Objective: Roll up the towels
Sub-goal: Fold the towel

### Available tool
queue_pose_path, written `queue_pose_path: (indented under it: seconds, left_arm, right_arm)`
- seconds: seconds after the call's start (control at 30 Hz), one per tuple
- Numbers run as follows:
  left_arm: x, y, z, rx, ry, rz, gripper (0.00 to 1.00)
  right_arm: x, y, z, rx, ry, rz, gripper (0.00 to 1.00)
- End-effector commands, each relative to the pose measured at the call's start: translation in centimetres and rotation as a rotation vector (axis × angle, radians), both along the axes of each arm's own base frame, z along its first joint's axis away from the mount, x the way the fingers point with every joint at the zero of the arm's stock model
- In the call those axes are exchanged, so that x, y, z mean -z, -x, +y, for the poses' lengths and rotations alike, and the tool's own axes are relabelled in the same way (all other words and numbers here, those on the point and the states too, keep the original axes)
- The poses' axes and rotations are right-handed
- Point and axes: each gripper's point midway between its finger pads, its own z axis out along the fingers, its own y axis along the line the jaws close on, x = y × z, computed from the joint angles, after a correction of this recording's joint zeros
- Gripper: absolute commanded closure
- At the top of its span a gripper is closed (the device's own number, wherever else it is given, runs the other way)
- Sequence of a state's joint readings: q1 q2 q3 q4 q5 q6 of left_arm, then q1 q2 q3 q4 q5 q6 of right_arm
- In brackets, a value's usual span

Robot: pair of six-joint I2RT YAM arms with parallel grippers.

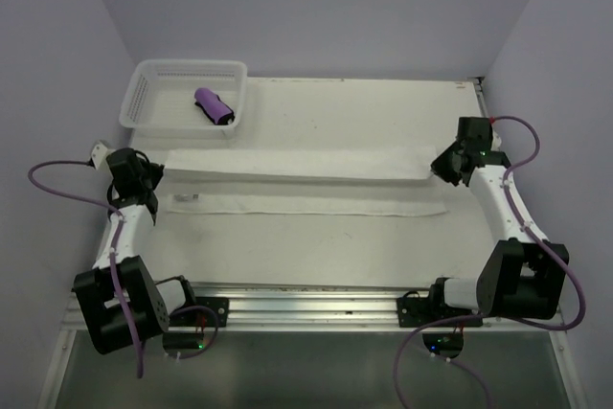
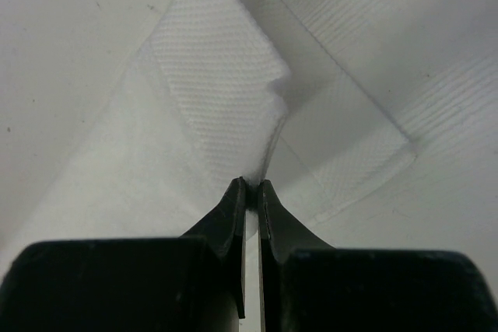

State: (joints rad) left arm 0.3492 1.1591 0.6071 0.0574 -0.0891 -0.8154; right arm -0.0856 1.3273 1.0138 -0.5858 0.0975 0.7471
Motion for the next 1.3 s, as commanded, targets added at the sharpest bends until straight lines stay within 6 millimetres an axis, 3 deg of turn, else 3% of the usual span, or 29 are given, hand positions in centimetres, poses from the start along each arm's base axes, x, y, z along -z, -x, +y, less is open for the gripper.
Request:
queue_pose_path:
  seconds: [0.0, 0.37, 0.7, 0.77, 0.8, 0.83, 0.93, 1.1, 1.13, 1.23, 1.27]
  left_arm:
    - [1.2, 1.4, 0.6, -0.022, 0.004, 0.037, 1.0]
    - [5.2, 3.4, -0.3, -0.026, 0.05, 0.104, 1.0]
    - [7.8, 4.7, -0.3, -0.05, 0.067, 0.178, 1.0]
    - [7.9, 4.8, -0.5, -0.043, 0.069, 0.166, 0.99]
    - [7.8, 4.7, -0.8, -0.03, 0.075, 0.151, 0.92]
    - [7.4, 4.5, -0.8, -0.025, 0.068, 0.127, 0.76]
    - [6.2, 4.2, -0.8, -0.022, 0.057, 0.087, 0.65]
    - [5.4, 4.0, -0.5, -0.028, 0.05, 0.098, 0.63]
    - [5.2, 4.1, -0.5, -0.028, 0.05, 0.1, 0.62]
    - [4.0, 3.9, -0.4, -0.029, 0.048, 0.075, 0.56]
    - [2.7, 3.5, -0.2, -0.03, 0.037, 0.049, 0.55]
  right_arm:
    - [0.3, 1.4, -1.3, 0.01, 0.067, 0.023, 1.0]
    - [5.0, 3.2, -0.7, -0.014, 0.04, 0.081, 1.0]
    - [7.2, 3.9, -0.6, -0.029, 0.04, 0.124, 1.0]
    - [7.4, 4.0, -0.6, -0.029, 0.041, 0.132, 0.96]
    - [7.4, 4.0, -0.6, -0.028, 0.041, 0.132, 0.94]
    - [7.4, 4.0, -0.6, -0.028, 0.041, 0.132, 0.93]
    - [7.5, 4.4, -0.7, -0.023, 0.041, 0.147, 0.84]
    - [7.4, 5.0, -0.6, -0.004, 0.033, 0.166, 0.64]
    - [7.4, 5.5, -0.4, 0.0, 0.021, 0.18, 0.55]
    - [6.4, 6.0, -0.3, 0.009, 0.016, 0.171, 0.46]
    - [5.3, 5.7, -0.6, 0.016, 0.028, 0.145, 0.46]
